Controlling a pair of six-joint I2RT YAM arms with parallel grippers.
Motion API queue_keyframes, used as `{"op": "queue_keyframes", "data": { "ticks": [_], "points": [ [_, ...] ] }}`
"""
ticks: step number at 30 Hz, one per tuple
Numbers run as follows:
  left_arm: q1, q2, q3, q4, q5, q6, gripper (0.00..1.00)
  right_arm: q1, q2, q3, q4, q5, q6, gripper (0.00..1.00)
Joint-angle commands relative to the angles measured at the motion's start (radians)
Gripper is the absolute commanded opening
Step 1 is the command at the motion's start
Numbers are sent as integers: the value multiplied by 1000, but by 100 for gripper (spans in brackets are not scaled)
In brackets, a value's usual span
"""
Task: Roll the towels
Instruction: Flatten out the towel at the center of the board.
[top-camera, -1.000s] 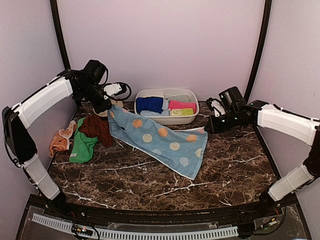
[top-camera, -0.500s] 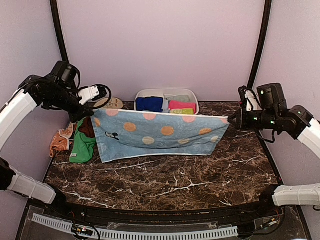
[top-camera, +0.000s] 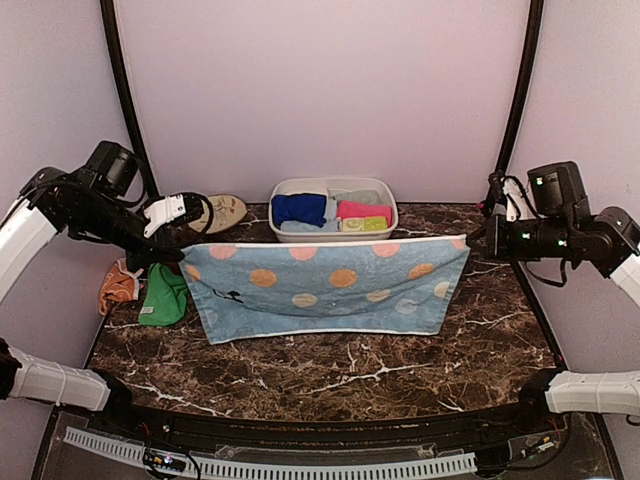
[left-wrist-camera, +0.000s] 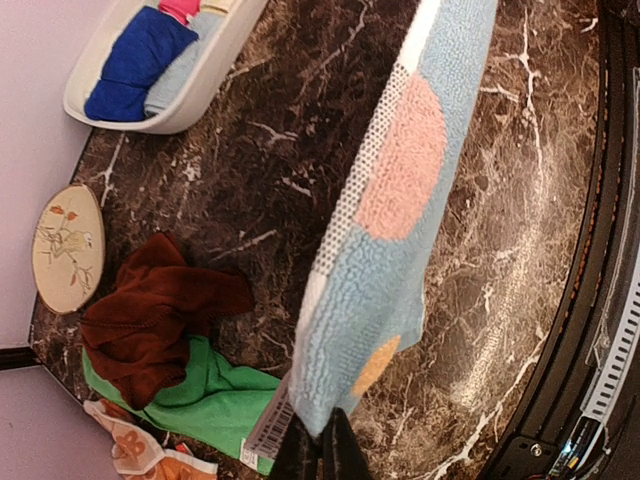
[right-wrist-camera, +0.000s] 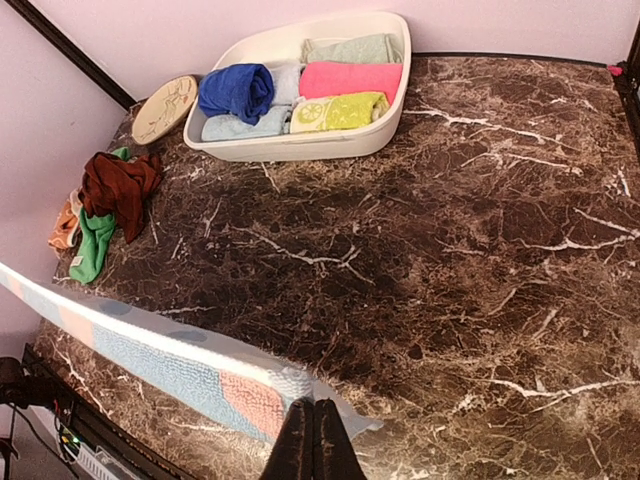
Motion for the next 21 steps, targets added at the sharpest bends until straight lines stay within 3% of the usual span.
{"op": "queue_keyframes", "data": {
  "ticks": [1, 5, 13, 16, 21],
  "points": [
    [6, 32, -159, 94, -29, 16, 0, 0, 100, -41, 34, 7, -13, 0],
    [6, 154, -239, 277, -92, 27, 0, -14, 281, -37, 110, 18, -79, 0],
    [6, 500, -217, 682, -367, 58, 0, -99, 613, 48, 269, 36, -183, 0],
    [9, 553, -218, 836, -433, 83, 0, -122, 668, 75, 323, 49, -208, 0],
    [10, 609, -214, 958, -442, 118, 0, -144, 766, 136, 351, 93, -259, 0]
  ]
}}
